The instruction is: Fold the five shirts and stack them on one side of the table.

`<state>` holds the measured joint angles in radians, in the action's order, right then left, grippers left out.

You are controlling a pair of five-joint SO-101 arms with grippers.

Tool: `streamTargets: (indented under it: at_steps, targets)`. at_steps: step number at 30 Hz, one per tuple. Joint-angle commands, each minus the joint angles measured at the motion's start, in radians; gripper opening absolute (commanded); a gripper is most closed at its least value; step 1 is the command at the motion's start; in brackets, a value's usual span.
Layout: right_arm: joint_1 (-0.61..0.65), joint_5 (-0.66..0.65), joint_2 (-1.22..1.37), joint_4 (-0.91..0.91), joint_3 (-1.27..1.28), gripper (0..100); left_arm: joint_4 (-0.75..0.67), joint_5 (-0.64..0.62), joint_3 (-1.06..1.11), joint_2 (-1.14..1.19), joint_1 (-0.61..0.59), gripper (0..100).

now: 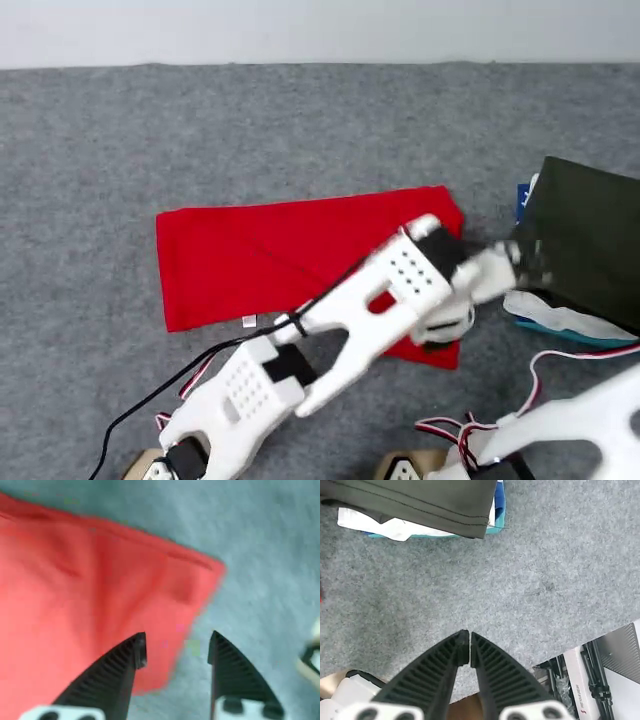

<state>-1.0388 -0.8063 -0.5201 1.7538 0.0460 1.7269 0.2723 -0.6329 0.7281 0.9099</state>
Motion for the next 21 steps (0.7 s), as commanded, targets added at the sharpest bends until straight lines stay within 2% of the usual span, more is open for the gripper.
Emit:
streamTargets:
  at_steps: [1,7,13,21]
  targets:
    - [0.013,-0.011,-0.021,0.038,0.002,1.6,-0.054,-0.009,0.097,-0.081,0.014,21]
    - [0.013,-0.011,-0.03,0.038,0.034,1.6,-0.18,-0.051,0.174,-0.077,0.009,21]
    - [0.008,-0.055,-0.031,0.039,0.031,1.6,-0.204,-0.052,0.191,0.048,-0.011,21]
    - [0.013,-0.066,-0.101,0.039,0.035,1.6,-0.173,-0.086,0.042,0.057,-0.02,5]
